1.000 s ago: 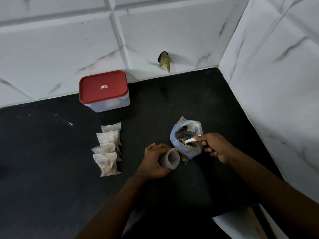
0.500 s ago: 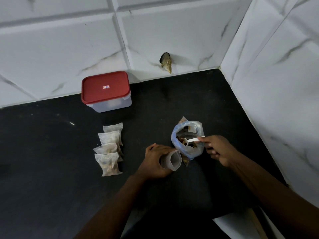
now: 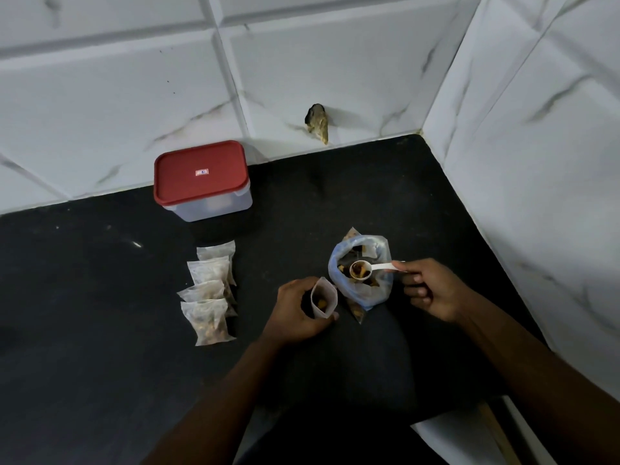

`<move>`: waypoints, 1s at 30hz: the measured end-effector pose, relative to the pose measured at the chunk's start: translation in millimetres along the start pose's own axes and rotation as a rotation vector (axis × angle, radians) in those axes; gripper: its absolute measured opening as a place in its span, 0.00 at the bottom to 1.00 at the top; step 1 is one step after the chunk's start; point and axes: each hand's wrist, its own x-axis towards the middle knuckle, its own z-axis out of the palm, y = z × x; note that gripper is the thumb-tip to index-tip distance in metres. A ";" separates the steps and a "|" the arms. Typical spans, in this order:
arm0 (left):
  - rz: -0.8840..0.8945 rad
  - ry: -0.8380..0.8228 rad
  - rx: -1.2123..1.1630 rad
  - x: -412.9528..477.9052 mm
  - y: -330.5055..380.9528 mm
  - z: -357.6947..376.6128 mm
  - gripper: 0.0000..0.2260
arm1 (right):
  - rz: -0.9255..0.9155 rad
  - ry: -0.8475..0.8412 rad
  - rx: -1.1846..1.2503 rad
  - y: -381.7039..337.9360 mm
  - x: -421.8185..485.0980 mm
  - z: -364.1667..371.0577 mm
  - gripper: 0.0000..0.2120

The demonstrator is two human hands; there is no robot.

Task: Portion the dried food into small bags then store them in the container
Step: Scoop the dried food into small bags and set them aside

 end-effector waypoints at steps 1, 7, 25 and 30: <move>-0.002 0.013 -0.023 0.6 3.4 -1.1 0.18 | -0.008 -0.030 0.014 -2.0 -1.4 -1.0 0.09; -0.025 0.034 -0.079 5.0 17.2 -3.2 0.21 | -0.055 -0.109 0.029 -11.3 -14.7 2.9 0.08; 0.040 0.113 -0.156 6.5 24.2 -0.6 0.16 | -0.758 -0.034 -0.852 11.9 -44.7 59.8 0.09; 0.090 0.122 -0.164 7.2 26.1 0.4 0.12 | -1.206 0.079 -1.314 23.4 -47.9 55.2 0.15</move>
